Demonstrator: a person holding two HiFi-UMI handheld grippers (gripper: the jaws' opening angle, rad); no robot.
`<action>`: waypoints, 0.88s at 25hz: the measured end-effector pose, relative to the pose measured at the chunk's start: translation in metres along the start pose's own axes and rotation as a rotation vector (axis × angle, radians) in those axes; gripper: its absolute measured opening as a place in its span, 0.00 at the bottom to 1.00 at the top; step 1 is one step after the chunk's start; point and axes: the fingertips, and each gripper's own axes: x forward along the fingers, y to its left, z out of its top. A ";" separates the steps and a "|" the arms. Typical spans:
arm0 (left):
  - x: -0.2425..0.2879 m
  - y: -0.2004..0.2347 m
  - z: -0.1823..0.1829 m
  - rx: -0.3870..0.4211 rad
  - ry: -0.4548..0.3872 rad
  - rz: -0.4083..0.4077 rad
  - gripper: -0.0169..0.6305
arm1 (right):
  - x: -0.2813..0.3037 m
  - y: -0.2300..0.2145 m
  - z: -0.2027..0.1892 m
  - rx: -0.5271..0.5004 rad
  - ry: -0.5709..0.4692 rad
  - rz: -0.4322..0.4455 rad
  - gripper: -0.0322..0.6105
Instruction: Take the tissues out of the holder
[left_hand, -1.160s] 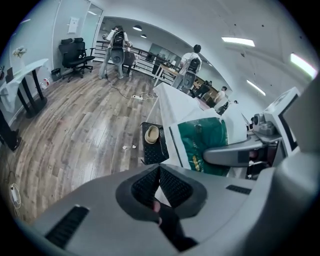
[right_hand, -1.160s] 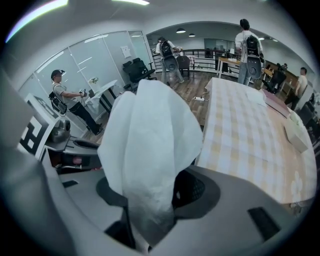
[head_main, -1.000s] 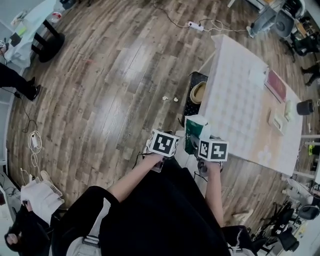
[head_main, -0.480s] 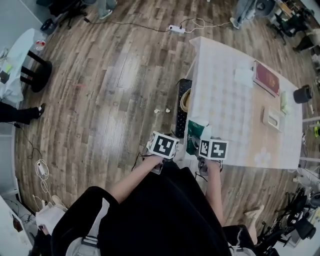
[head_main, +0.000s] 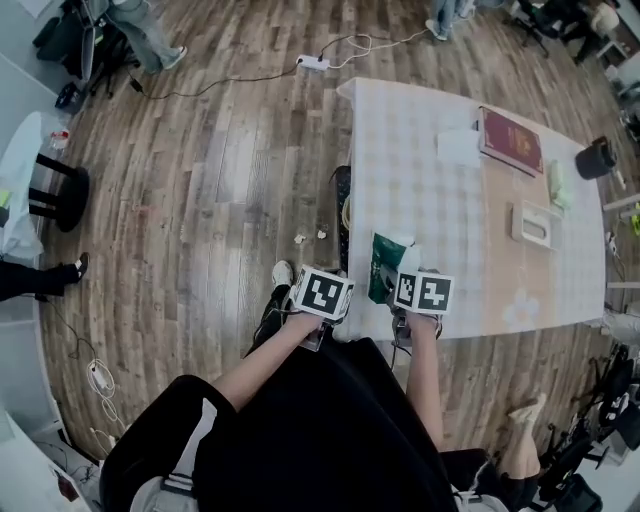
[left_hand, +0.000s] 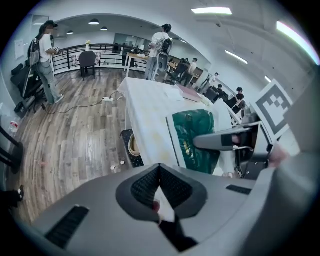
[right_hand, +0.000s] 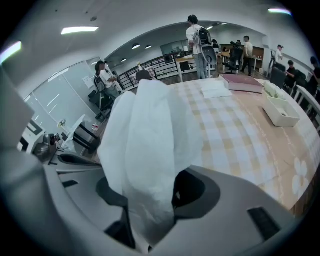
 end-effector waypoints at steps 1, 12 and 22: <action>0.003 -0.001 0.005 0.013 0.002 -0.005 0.03 | 0.001 -0.003 0.005 0.013 -0.008 -0.002 0.42; 0.039 0.014 0.071 0.143 0.054 -0.094 0.03 | 0.025 -0.031 0.073 0.127 -0.047 -0.104 0.42; 0.067 0.061 0.120 0.192 0.132 -0.172 0.03 | 0.086 -0.052 0.167 0.172 -0.021 -0.223 0.42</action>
